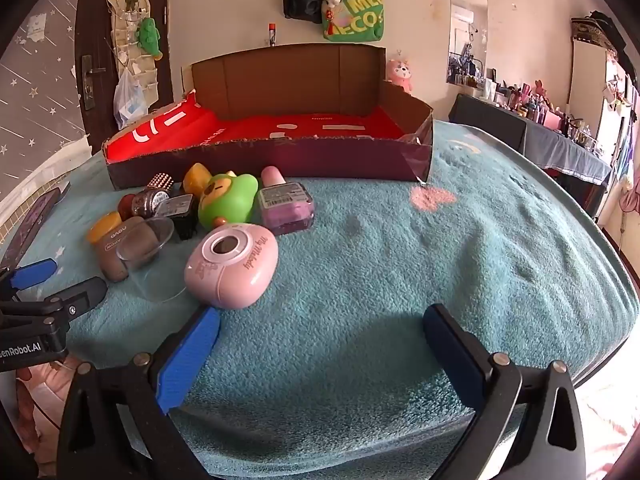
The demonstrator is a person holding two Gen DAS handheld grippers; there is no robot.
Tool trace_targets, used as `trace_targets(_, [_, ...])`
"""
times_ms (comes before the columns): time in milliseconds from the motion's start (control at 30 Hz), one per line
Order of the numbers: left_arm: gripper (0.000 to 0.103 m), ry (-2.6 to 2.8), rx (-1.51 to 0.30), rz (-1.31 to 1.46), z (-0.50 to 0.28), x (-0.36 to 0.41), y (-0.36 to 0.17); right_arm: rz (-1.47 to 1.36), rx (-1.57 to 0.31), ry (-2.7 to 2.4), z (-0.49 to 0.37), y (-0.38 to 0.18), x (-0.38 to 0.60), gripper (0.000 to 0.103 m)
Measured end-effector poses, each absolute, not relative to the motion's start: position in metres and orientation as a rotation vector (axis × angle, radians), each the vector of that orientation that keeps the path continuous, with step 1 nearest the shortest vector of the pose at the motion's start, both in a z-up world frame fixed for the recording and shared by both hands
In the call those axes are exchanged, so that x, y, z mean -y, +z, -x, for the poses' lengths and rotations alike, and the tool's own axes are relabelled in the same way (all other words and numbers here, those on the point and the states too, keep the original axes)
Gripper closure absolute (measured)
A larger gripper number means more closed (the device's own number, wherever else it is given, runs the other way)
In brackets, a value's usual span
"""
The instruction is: Organize rigid objects
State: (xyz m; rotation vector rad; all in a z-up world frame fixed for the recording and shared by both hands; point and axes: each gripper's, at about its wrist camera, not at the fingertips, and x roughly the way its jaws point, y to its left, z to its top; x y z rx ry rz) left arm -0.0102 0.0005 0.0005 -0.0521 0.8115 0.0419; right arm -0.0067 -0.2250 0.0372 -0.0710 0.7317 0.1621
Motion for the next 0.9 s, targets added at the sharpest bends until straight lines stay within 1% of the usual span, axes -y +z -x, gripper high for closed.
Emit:
trace_targets(333, [0.0,0.044,-0.813,0.051,0.0097,-0.0008,0.0003,0.072,-0.719,0.165,0.008,0.0367,0.225,0.0])
trace_targets(367, [0.0,0.044,-0.812,0.051,0.0095,-0.001,0.0002,0.074,-0.766,0.162,0.0126,0.0398,0.2232,0.0])
trace_targets(433, [0.0,0.045,-0.811,0.05,0.0092,-0.0008,0.0003,0.074,-0.787,0.162,0.012,0.039,0.2237,0.0])
trace_targets(900, [0.0,0.039,-0.815,0.041,0.0079,0.0001,0.0001,0.082,-0.779,0.167,0.0095,0.0399,0.2236,0.0])
